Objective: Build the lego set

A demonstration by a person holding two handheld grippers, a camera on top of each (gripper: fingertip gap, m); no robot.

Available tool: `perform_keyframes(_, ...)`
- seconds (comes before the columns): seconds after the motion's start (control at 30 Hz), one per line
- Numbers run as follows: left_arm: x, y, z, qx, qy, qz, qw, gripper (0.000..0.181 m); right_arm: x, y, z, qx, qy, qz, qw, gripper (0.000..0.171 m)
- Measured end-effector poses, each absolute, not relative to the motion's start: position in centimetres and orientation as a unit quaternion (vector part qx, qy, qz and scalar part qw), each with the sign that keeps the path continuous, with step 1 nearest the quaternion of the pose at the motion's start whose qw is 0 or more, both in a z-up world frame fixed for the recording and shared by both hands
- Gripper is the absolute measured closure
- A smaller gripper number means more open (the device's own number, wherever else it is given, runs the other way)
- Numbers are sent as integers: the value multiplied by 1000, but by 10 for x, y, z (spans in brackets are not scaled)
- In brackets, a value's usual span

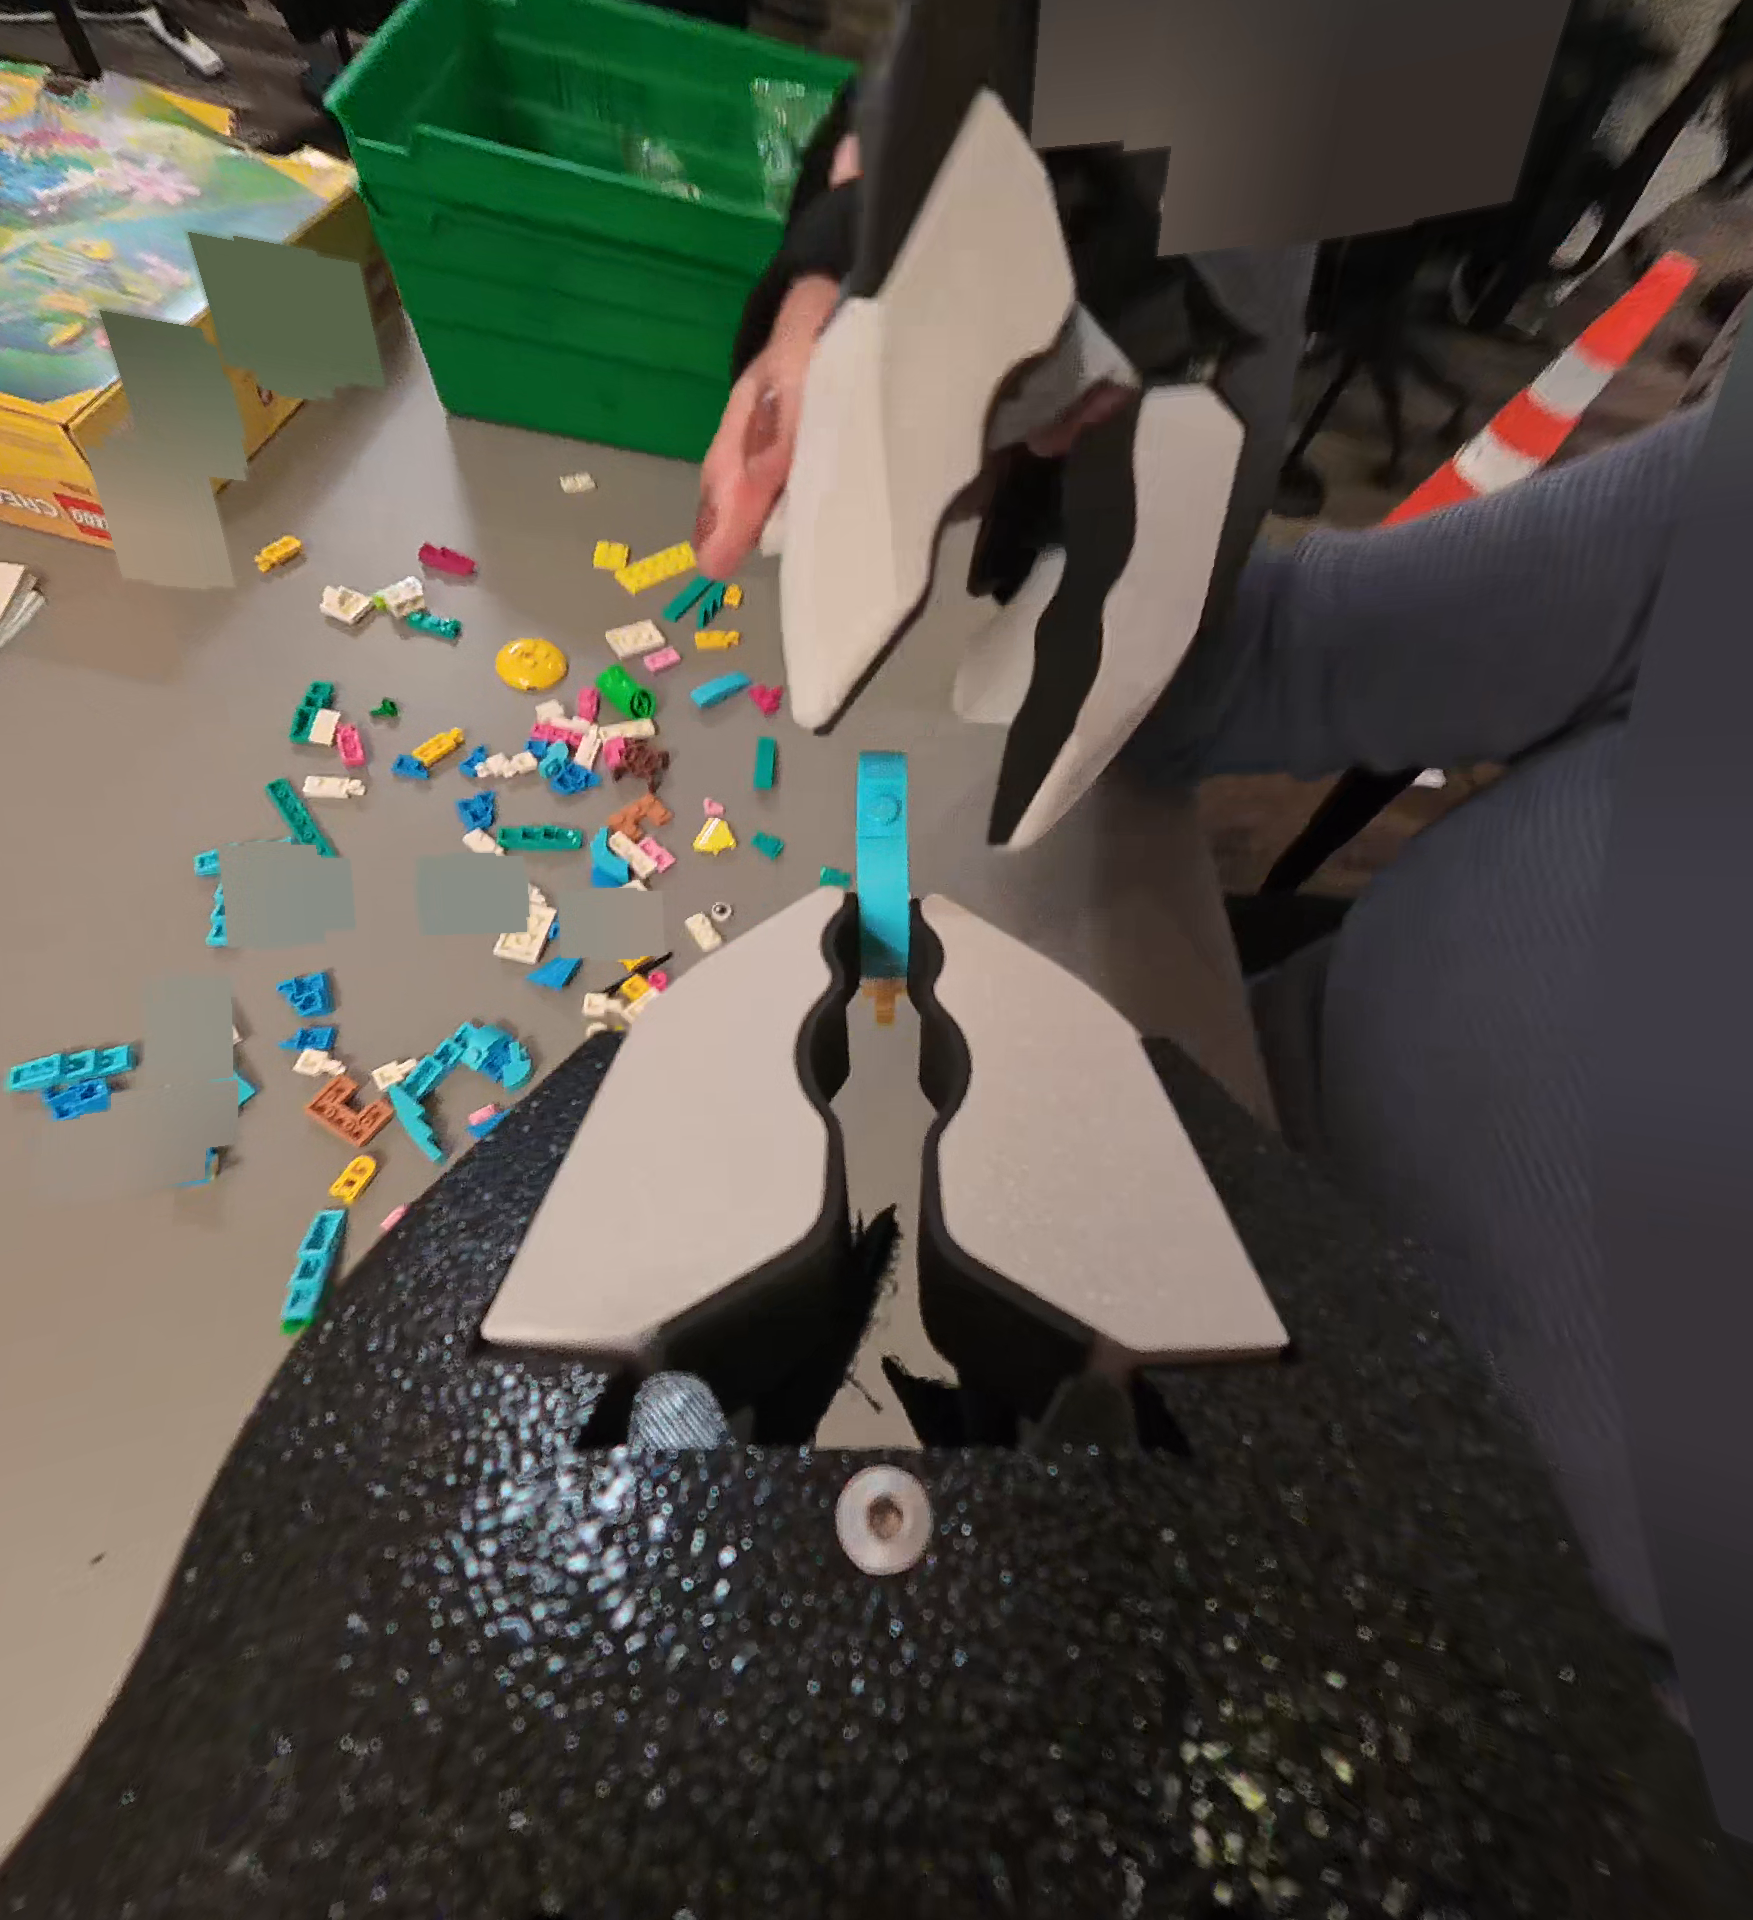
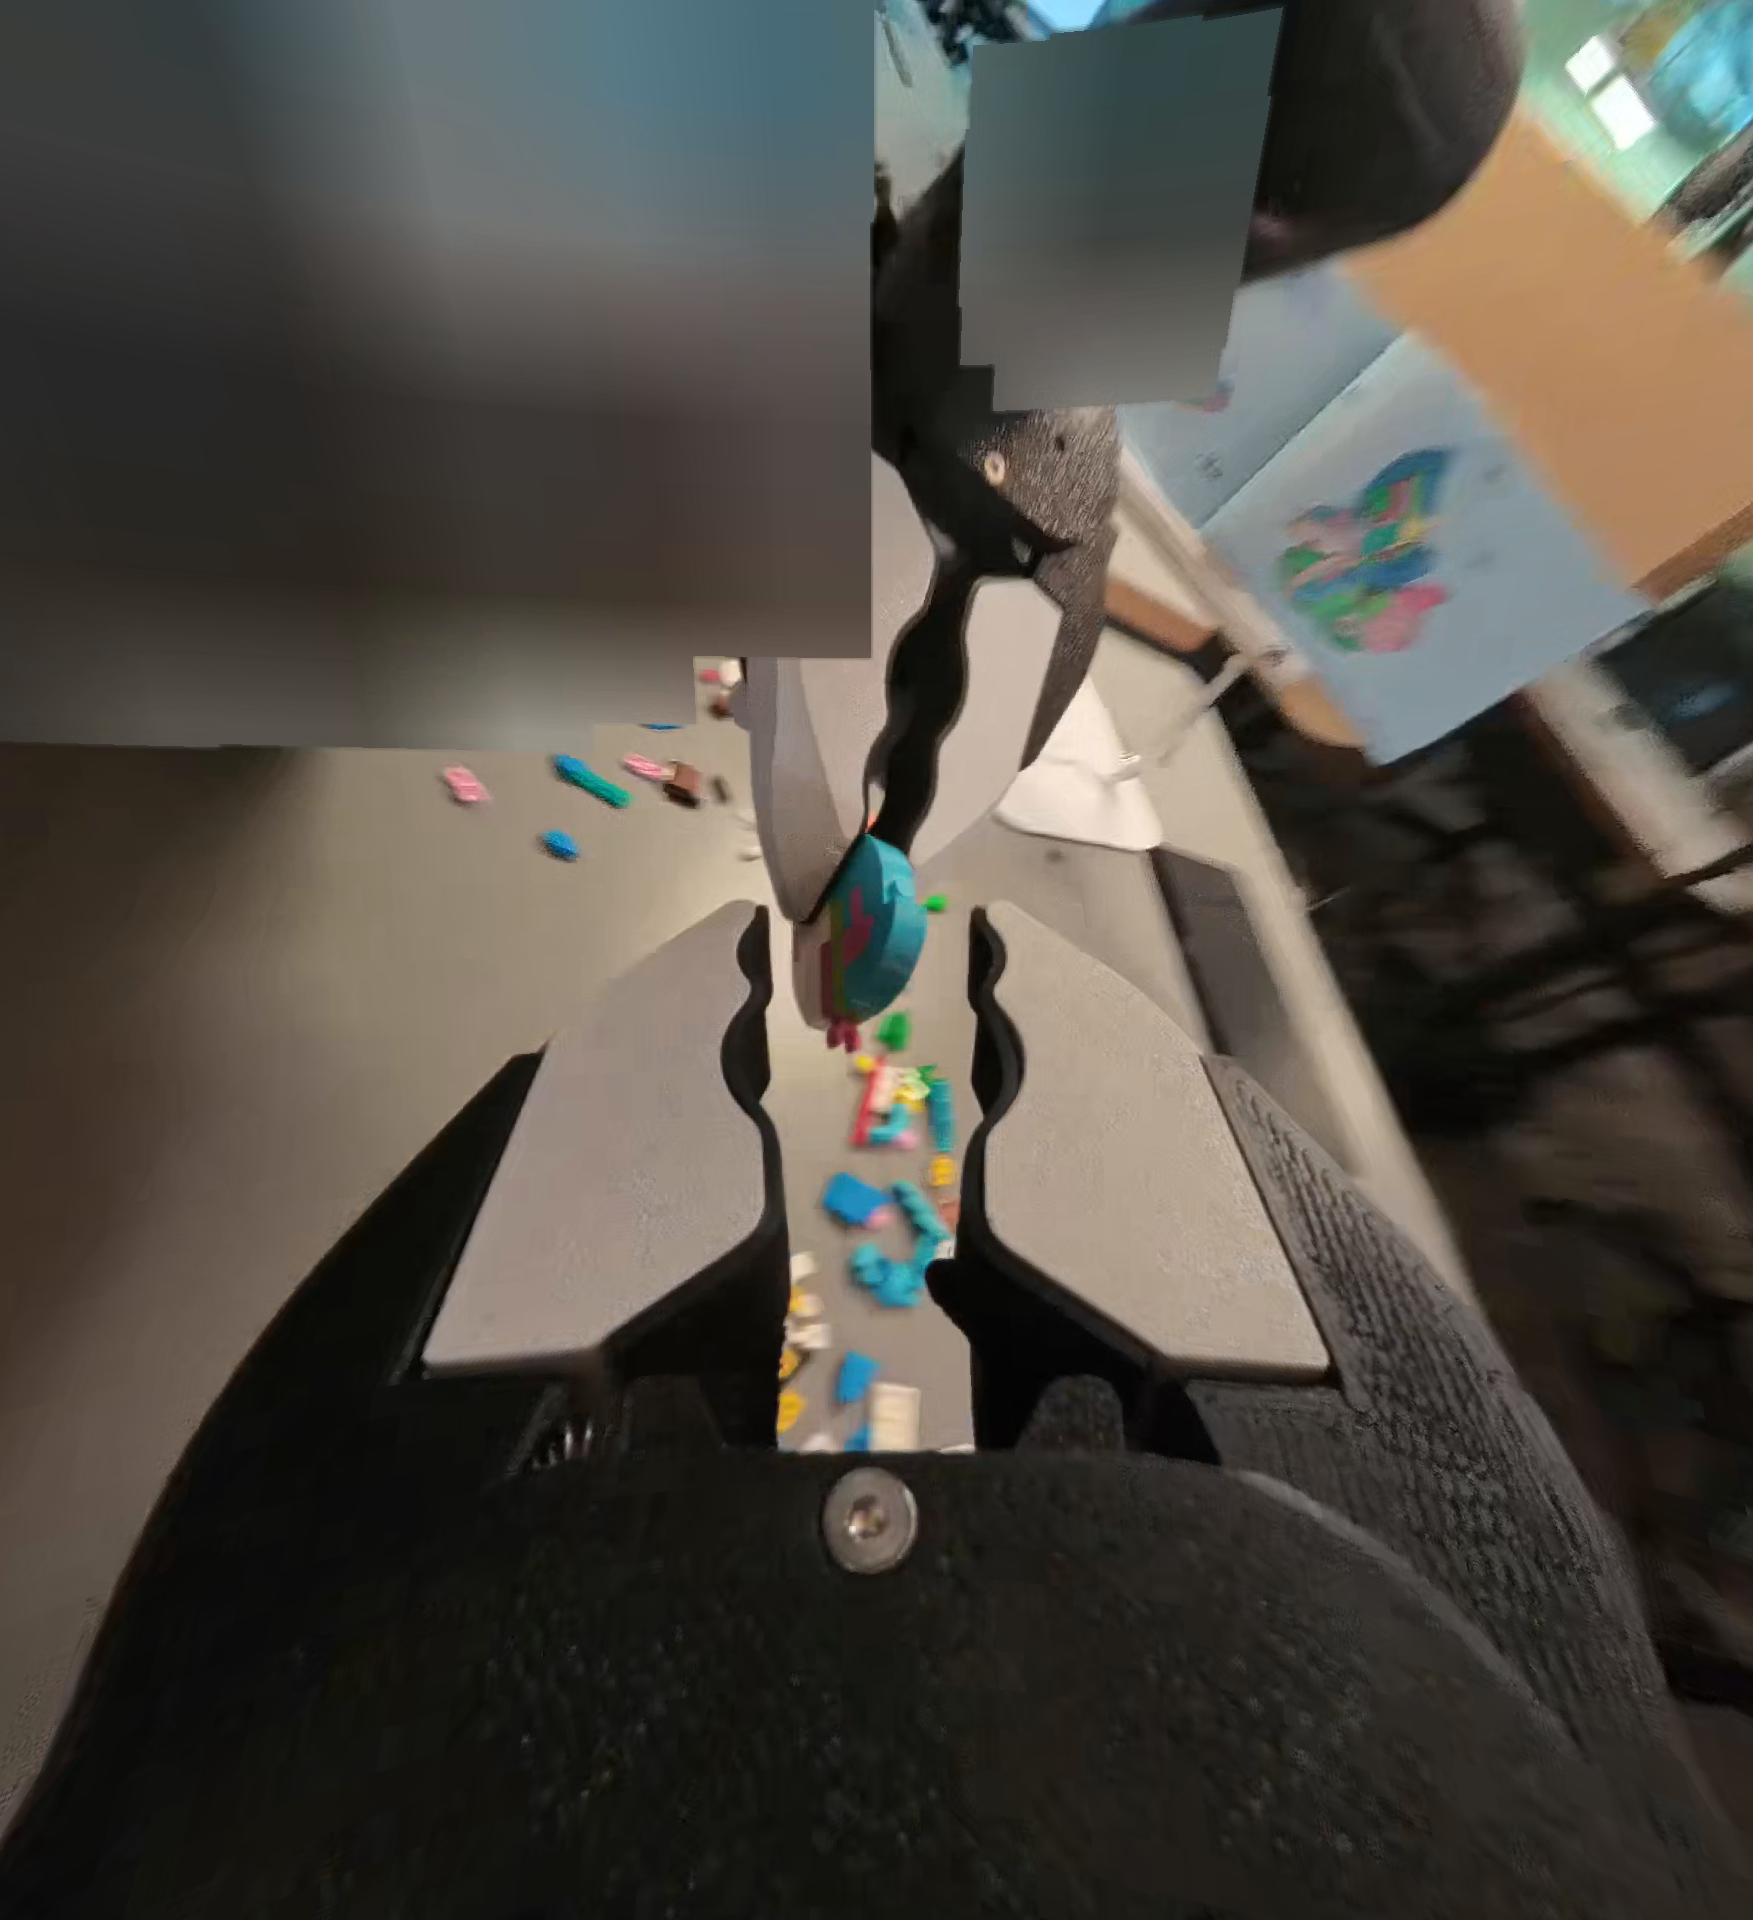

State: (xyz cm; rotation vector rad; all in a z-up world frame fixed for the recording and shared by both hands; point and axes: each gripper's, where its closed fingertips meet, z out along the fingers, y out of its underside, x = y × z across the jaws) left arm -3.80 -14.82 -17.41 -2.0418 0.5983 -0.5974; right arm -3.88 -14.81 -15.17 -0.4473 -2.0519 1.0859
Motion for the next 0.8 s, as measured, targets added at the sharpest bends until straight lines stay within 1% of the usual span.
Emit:
perform_keyframes(0.03, -37, -149, -176, -827, 250, -236, 445, 173, -38, -148, -155, -187, -807, 432, 357, 136)
perform_keyframes(0.13, -33, -150, -178, -827, 261, -233, 441, 173, -39, -149, -165, -204, -814, 441, 318, 151)
perform_keyframes(0.17, -34, -149, -178, -829, 259, -228, 440, 173, -41, -148, -165, -214, -811, 449, 310, 159)
perform_keyframes(0.2, -37, -146, -177, -831, 248, -216, 449, 171, -44, -146, -163, -228, -802, 461, 302, 161)
perform_keyframes(0.23, -44, -143, -173, -835, 227, -201, 459, 161, -47, -144, -158, -243, -787, 483, 298, 165)
perform_keyframes(0.33, -76, -143, -155, -838, 157, -137, 504, 132, -58, -138, -144, -299, -724, 566, 256, 165)
perform_keyframes(0.43, -112, -163, -112, -797, 80, -68, 595, 135, -68, -134, -143, -353, -680, 611, 202, 165)
perform_keyframes(0.5, -132, -186, -86, -755, 30, -32, 654, 141, -74, -133, -152, -385, -667, 616, 163, 165)
perform_keyframes(0.57, -144, -209, -73, -723, 4, -2, 691, 144, -76, -137, -183, -410, -699, 574, 117, 165)
perform_keyframes(0.6, -150, -219, -74, -718, -5, 16, 696, 146, -77, -141, -206, -420, -725, 538, 91, 165)
perform_keyframes(0.7, -158, -245, -89, -728, -18, 57, 683, 153, -64, -158, -277, -429, -794, 431, -25, 165)
perform_keyframes(0.8, -150, -263, -113, -734, -21, 47, 677, 154, -48, -175, -320, -417, -820, 370, -129, 165)
